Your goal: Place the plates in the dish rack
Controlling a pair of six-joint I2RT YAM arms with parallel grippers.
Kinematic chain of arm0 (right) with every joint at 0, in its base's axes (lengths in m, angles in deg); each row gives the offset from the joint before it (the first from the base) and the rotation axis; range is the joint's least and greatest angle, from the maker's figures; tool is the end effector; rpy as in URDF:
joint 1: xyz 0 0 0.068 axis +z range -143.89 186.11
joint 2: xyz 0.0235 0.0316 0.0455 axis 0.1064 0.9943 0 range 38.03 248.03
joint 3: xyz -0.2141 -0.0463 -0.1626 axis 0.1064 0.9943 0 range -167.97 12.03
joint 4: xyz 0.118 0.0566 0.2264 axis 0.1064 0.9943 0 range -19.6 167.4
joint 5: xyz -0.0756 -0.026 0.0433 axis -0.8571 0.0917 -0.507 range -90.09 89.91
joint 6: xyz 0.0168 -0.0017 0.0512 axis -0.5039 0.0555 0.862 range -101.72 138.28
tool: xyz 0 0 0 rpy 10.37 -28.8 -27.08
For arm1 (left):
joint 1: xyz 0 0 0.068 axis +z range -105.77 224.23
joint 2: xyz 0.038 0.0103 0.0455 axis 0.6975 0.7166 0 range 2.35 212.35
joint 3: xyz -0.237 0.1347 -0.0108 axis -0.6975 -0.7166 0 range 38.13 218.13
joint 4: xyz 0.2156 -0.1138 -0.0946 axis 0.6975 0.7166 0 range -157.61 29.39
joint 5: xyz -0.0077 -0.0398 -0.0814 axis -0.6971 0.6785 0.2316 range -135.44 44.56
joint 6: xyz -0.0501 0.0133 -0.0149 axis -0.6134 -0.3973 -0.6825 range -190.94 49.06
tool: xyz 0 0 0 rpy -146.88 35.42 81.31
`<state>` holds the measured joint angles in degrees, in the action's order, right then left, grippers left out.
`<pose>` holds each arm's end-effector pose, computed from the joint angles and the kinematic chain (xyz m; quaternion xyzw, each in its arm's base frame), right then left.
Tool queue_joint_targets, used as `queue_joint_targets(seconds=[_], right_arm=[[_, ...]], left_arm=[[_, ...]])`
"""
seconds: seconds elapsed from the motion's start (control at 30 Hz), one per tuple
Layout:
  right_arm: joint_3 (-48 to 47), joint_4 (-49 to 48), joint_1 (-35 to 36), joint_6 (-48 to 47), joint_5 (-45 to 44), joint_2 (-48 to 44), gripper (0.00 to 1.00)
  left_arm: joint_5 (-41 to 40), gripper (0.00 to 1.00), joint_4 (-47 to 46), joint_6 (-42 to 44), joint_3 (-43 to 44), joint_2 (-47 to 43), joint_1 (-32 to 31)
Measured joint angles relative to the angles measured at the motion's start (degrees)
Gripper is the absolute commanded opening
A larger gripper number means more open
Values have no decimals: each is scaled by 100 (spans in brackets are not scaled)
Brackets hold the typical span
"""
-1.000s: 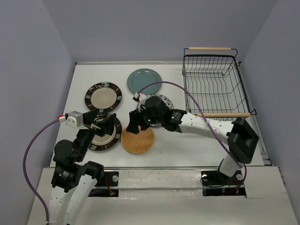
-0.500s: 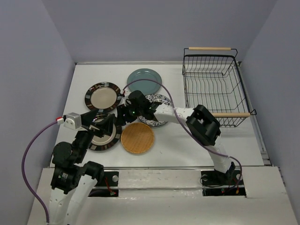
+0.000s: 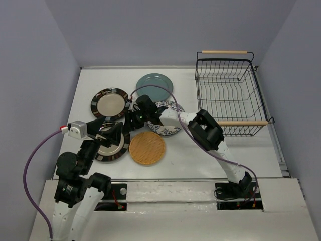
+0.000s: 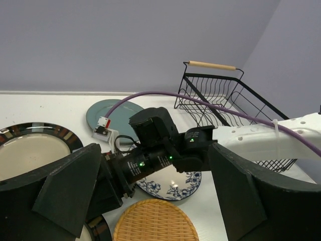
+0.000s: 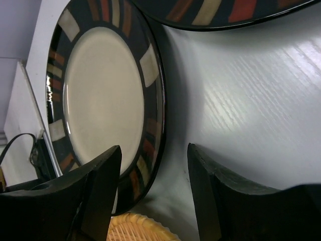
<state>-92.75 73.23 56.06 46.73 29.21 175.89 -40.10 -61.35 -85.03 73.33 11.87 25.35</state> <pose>0.3334 0.4238 0.1455 -0.2737 0.8251 0.4526 0.1985 0.0536 -0.0218 0.3538 0.0621 0.5750 -0.2572 0.7742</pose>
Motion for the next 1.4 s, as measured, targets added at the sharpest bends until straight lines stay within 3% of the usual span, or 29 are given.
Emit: queue_joint_targets(seconds=[0.6, 0.7, 0.87, 1.23, 1.4], right_arm=[[-120, -538, -4, 949, 1056, 444, 39], [-120, -658, -4, 1071, 1161, 509, 32], [-120, -741, -9, 1283, 1272, 608, 7], [-114, -931, 0, 1700, 1329, 546, 7], [48, -793, 35, 1443, 721, -13, 7]], left_arm=[[-46, 99, 2, -4, 0, 0, 0], [-48, 99, 2, -4, 0, 0, 0], [-66, 99, 2, -7, 0, 0, 0], [-111, 99, 7, -35, 0, -2, 0], [-160, 99, 39, -39, 0, -57, 0]])
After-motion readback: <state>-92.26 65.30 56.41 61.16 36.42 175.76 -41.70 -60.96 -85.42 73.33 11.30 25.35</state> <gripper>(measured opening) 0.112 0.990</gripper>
